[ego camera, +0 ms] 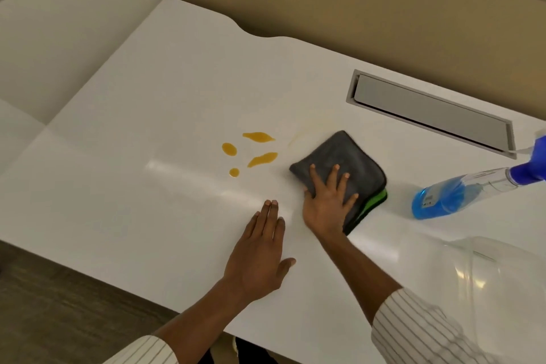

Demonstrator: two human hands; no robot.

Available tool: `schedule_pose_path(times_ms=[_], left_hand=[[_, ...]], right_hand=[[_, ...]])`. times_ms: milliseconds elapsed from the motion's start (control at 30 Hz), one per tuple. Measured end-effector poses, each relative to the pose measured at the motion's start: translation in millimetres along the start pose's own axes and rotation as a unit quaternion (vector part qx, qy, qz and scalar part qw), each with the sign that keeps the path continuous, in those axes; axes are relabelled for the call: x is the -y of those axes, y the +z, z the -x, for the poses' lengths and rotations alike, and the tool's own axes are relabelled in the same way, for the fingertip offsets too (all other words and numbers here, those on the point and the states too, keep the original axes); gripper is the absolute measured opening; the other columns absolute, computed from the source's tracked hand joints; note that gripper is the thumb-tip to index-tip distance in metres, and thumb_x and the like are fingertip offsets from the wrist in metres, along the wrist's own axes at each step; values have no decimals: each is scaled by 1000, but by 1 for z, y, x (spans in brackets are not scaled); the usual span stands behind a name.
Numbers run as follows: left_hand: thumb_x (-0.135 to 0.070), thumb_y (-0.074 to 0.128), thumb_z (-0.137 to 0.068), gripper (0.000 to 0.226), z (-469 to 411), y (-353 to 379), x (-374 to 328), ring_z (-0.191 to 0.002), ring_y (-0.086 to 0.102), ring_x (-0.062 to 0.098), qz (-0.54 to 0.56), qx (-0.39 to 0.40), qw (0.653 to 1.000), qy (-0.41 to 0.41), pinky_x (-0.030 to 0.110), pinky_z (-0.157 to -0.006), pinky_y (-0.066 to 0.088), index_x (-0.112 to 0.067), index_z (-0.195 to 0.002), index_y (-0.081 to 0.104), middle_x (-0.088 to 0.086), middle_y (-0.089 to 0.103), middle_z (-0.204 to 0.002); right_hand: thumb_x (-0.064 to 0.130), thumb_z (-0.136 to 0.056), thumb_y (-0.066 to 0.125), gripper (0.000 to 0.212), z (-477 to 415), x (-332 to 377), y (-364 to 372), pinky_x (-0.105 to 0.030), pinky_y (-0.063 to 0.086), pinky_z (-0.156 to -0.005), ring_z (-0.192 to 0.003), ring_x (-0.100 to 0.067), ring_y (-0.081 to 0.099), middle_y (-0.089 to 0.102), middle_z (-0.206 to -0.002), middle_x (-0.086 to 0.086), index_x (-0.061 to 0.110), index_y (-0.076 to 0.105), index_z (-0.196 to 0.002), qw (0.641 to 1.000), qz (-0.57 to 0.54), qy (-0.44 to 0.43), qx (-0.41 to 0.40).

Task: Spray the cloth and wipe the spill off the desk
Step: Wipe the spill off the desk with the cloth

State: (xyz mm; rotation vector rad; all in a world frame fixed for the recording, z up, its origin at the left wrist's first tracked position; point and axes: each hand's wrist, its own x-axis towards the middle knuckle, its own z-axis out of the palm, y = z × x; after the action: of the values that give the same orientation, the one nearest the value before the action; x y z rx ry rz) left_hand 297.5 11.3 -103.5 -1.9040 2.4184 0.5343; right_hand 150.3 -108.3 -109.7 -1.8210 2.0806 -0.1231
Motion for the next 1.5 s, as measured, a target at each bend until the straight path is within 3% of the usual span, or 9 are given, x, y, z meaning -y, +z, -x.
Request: schedule_pose_path(times_ms=[167, 333, 467, 600, 733, 867, 1033, 1267, 1500], left_hand=[[-64, 44, -104, 88, 1, 6, 2, -163, -6, 32, 1, -17, 1000, -3, 43, -130, 6, -5, -165, 22, 18, -5, -175], [-63, 41, -105, 86, 2, 11, 7, -163, -2, 32, 0, -27, 1000, 7, 43, -130, 11, -4, -164, 26, 19, -1, -176], [-64, 42, -104, 86, 3, 13, 8, -163, -5, 31, 9, -33, 999, 3, 41, -130, 8, -5, -165, 25, 17, -3, -176], [-67, 41, -104, 88, 3, 14, 8, -163, -5, 29, 24, -35, 999, -2, 42, -130, 10, -9, -166, 21, 13, -5, -176], [-65, 39, -105, 85, 4, 16, 10, -164, -2, 32, 1, -41, 999, 11, 43, -130, 11, -5, -164, 26, 18, -1, -176], [-64, 42, -105, 84, 4, 14, 12, -163, 1, 33, -16, -35, 999, 14, 43, -129, 12, -3, -163, 30, 20, 3, -176], [-62, 47, -104, 83, 3, 12, 16, -163, 4, 33, -23, -31, 999, 21, 41, -127, 11, -5, -162, 33, 19, 5, -176], [-64, 45, -104, 84, 7, 1, 22, -163, -10, 27, 39, -16, 999, 2, 41, -131, 19, -10, -166, 23, 13, -10, -177], [-64, 46, -103, 86, 4, -2, 25, -163, -7, 31, 15, -21, 999, -22, 43, -130, 16, -5, -163, 29, 17, -4, -176]], right_hand=[[34, -106, 47, 63, -27, 6, 4, -69, -4, -125, -162, -30, -9, -1, -176, -2, 46, 21, -162, 981, 50, -187, 22], [40, -108, 42, 58, -82, -9, -16, -70, -2, -124, -162, -30, -7, 2, -176, -3, 47, 20, -162, 996, 31, -83, 5], [42, -109, 40, 59, -49, -4, -12, -71, -5, -123, -161, -33, -11, -3, -176, -6, 43, 16, -163, 1000, 9, 13, -6], [41, -108, 43, 61, -17, 6, 13, -69, -10, -122, -161, -34, -10, -1, -176, -5, 42, 18, -164, 995, 33, -98, -16], [35, -108, 43, 57, -73, -4, -3, -66, -4, -126, -162, -27, -5, 5, -176, 2, 48, 24, -160, 975, 40, -217, 34], [41, -109, 40, 53, -109, -22, -19, -68, -2, -125, -162, -27, -2, 9, -176, 1, 47, 26, -160, 990, 18, -139, 12], [44, -109, 40, 59, -53, -15, -3, -66, -5, -126, -162, -30, -8, -2, -176, -3, 44, 16, -163, 999, 14, -27, -31], [51, -103, 31, 55, -21, -9, 15, -57, -7, -128, -162, -19, -8, 5, -175, 8, 48, 30, -159, 959, 0, -281, 38], [39, -109, 40, 54, -56, -1, 7, -60, -5, -128, -162, -23, -3, 8, -175, 4, 45, 27, -161, 980, 3, -198, 3]])
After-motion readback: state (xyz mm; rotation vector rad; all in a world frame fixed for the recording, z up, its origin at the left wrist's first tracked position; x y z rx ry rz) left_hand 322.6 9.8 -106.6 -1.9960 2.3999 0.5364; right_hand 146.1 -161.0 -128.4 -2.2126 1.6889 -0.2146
